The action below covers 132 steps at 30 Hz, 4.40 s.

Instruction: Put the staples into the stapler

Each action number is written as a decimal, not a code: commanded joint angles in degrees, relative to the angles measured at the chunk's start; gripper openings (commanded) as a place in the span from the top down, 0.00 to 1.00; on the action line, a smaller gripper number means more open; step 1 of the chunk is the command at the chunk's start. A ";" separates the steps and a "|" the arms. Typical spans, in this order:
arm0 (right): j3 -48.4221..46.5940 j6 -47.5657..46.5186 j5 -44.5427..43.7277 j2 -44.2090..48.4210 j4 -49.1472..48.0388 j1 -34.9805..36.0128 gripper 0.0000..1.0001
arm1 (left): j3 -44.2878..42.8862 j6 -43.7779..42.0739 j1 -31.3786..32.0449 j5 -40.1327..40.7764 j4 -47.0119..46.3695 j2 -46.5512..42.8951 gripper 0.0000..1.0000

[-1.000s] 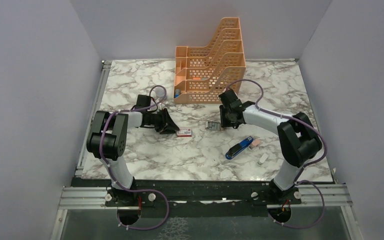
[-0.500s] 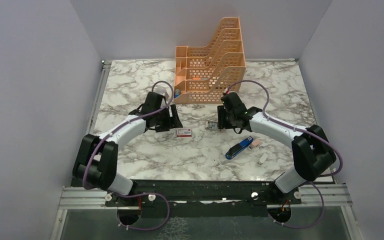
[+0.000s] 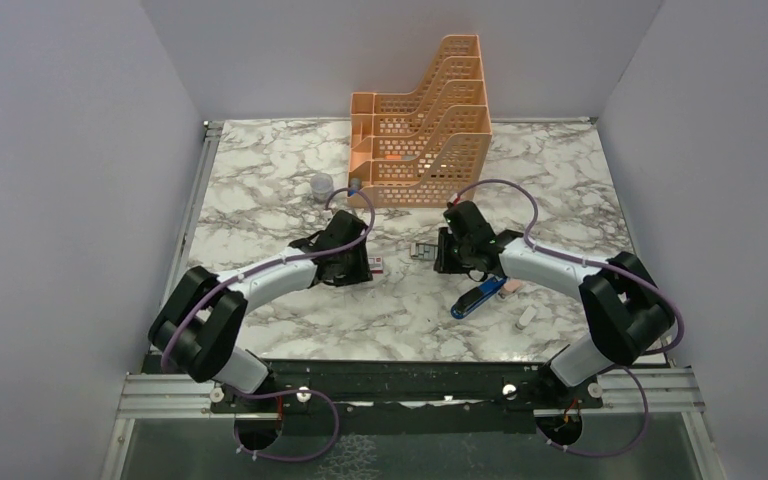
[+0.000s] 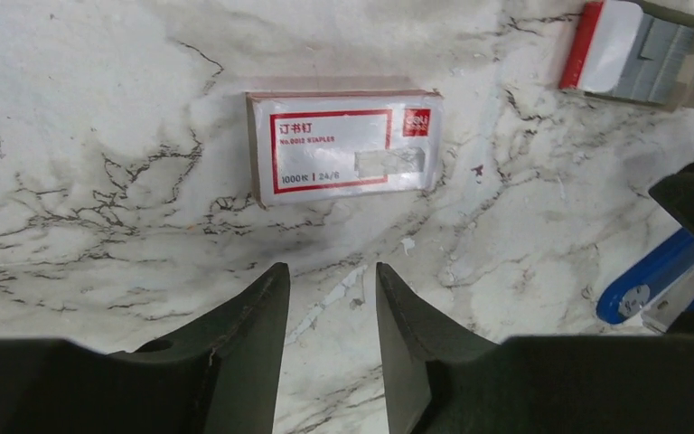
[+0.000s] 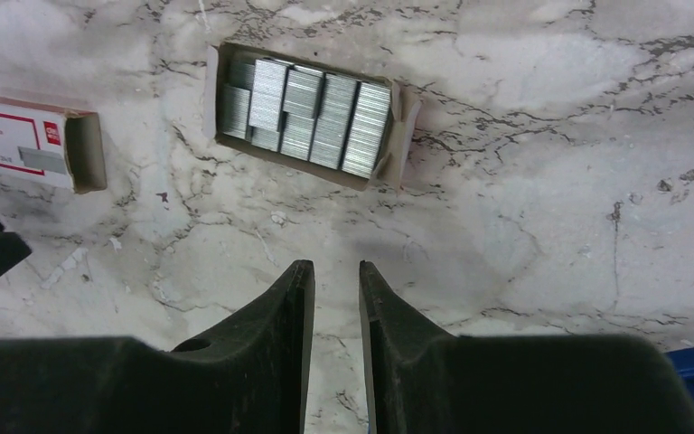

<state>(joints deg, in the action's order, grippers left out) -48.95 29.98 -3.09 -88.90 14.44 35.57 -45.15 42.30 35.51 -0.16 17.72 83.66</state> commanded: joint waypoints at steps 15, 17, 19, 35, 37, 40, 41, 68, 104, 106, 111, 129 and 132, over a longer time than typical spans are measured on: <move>0.12 2.80 4.48 -4.38 -7.79 0.39 0.70 | -7.46 4.51 0.32 8.06 -5.50 15.47 0.63; -0.35 2.85 4.34 -5.21 -7.86 0.43 0.70 | -8.94 4.32 0.33 8.87 -5.43 17.05 0.63; -0.92 2.93 3.83 -5.96 -7.79 0.39 0.68 | -10.45 4.27 0.20 10.26 -4.88 18.57 0.63; -6.87 6.47 -2.02 -13.70 -11.38 0.46 0.67 | -16.45 -3.27 -4.35 13.87 -3.52 22.91 0.63; -7.39 6.46 -1.08 -14.04 -11.85 0.43 0.67 | -16.67 -4.75 -4.48 12.96 -4.19 22.74 0.62; -7.90 6.01 0.57 -14.45 -12.53 0.40 0.65 | -16.90 -6.35 -4.65 11.24 -5.10 22.78 0.62; -8.14 5.98 0.81 -14.41 -12.37 0.44 0.65 | -16.86 -6.63 -4.72 10.58 -5.40 22.66 0.62; -7.68 26.80 -16.14 16.73 39.70 0.11 0.26 | -1.21 -9.26 -4.66 1.31 -11.80 -8.42 0.32; -10.42 34.49 -5.55 1.88 26.21 13.29 0.84 | 1.76 -6.09 -7.58 3.43 -7.18 -7.80 0.31; -11.79 31.62 -6.52 0.45 24.40 15.55 0.83 | 2.49 -4.93 -8.54 3.02 -7.08 -8.33 0.31; -13.09 22.88 -2.75 -3.05 17.61 18.42 0.82 | 4.05 -2.78 -10.37 2.50 -6.69 -10.30 0.31; -21.48 4.82 5.57 -13.39 14.84 20.84 0.65 | 12.62 4.15 -11.42 -1.81 -8.96 -15.77 0.20; -20.32 3.27 4.87 -11.27 13.51 21.64 0.55 | 13.48 4.74 -11.42 -2.63 -9.32 -15.08 0.05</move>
<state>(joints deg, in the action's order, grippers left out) -69.30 36.29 1.39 -101.47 30.44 55.88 -32.93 45.36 24.36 0.49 10.33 69.17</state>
